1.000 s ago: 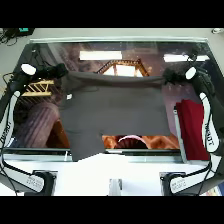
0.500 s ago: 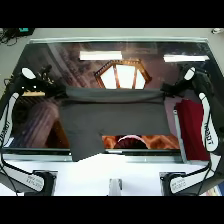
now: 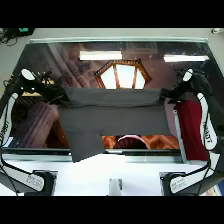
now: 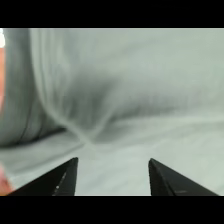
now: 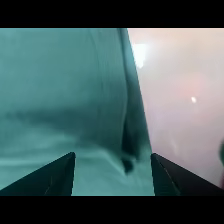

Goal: Fold the shirts.

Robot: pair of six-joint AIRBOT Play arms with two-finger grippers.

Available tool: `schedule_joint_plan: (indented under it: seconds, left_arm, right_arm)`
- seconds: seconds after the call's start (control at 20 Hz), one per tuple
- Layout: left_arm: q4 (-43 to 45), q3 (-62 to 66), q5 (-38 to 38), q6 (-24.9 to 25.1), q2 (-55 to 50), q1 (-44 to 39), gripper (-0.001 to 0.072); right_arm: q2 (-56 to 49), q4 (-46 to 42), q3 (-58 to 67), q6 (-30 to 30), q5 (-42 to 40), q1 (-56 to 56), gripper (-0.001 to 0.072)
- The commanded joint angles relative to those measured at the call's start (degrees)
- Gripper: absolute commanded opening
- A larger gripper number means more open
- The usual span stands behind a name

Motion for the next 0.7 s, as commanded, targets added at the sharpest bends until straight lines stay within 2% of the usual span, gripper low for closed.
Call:
schedule_joint_plan:
  seconds: [0.0,0.15,0.25,0.4,0.5,0.65]
  left_arm:
    - [0.0,0.4,-8.5,0.3,3.1,3.3,0.0545]
    - [0.1,-9.1,-10.7,3.6,10.2,6.0,0.0543]
    - [0.0,-22.9,-6.7,5.4,17.3,7.2,0.0543]
    - [-2.1,-42.2,1.2,7.6,26.6,7.5,0.0543]
    - [-6.1,-50.2,5.2,9.6,29.5,7.5,0.0543]
    - [-9.7,-55.4,9.1,11.3,29.9,7.5,0.0543]
  right_arm:
    - [3.0,-4.1,0.0,-2.7,7.5,-0.1,0.0487]
    - [5.5,0.5,-3.8,-2.8,12.3,0.0,0.0487]
    - [8.2,4.0,-9.9,-4.4,12.0,0.0,0.0488]
    - [12.1,4.3,-16.4,-6.2,12.9,-0.1,0.0489]
    - [14.1,5.6,-17.5,-6.2,14.0,-1.4,0.0489]
    - [18.2,8.5,-18.7,-6.0,15.3,-7.7,0.0489]
